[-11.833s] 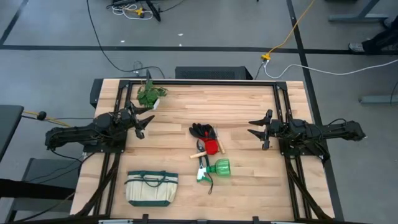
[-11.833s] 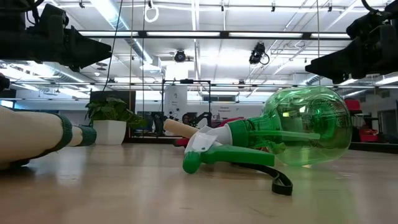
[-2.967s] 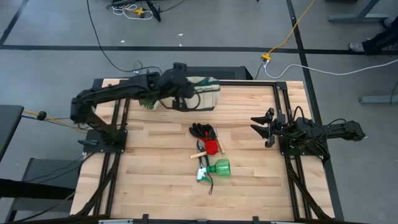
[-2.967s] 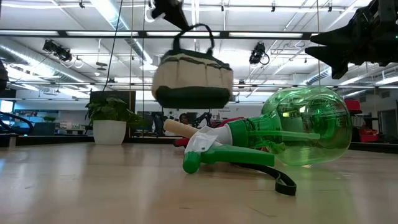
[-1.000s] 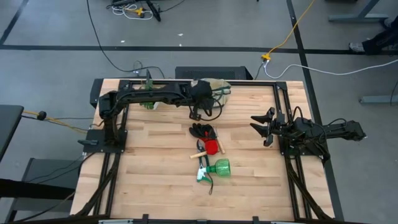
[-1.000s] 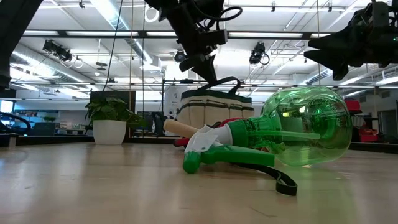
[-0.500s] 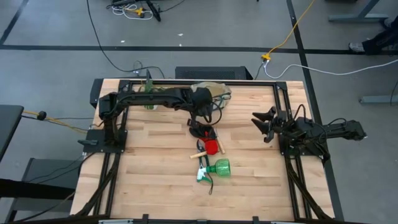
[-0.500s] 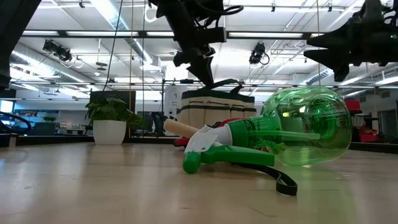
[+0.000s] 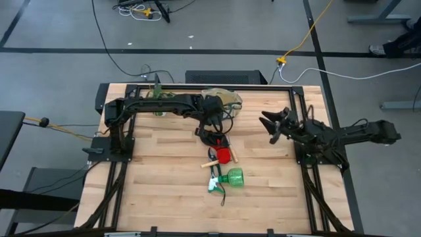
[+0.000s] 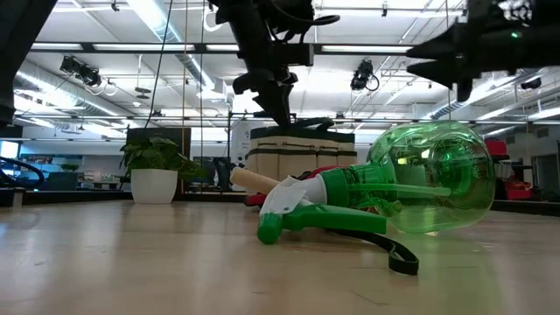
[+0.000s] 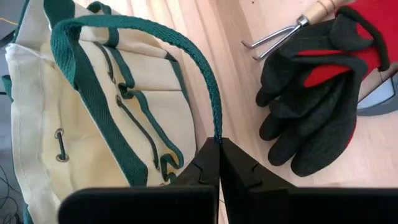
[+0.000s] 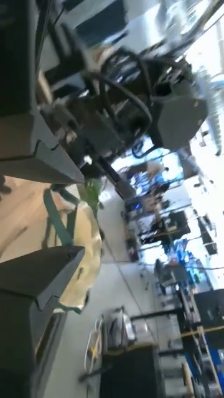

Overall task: Pick & Place Garden tools in Gardening bag
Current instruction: Prepare the gardening bag

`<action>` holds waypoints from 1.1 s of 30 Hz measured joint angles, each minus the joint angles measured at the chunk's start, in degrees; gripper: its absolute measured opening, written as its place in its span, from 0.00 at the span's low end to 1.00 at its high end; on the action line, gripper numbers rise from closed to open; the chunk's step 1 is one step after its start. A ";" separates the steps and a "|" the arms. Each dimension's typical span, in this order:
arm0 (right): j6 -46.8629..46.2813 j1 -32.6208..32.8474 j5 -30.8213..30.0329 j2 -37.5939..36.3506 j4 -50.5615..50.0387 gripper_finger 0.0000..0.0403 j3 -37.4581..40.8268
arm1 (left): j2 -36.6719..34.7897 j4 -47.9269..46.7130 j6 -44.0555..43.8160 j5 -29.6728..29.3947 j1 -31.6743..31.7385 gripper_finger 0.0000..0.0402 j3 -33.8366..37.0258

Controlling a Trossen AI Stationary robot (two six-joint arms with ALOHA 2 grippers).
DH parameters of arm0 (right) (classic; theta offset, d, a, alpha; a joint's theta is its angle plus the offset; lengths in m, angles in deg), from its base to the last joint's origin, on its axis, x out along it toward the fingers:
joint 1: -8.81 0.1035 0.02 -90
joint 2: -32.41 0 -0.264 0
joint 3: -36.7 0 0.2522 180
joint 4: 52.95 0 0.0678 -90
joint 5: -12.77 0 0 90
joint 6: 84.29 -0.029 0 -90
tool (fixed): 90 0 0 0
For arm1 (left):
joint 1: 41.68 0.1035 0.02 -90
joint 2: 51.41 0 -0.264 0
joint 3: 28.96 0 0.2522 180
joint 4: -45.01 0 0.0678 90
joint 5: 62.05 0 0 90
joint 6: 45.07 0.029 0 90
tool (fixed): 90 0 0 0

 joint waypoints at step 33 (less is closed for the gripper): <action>9.32 -33.74 25.28 54.77 -38.28 0.43 -52.74 | 0.00 0.39 -2.59 0.63 -0.05 0.00 0.00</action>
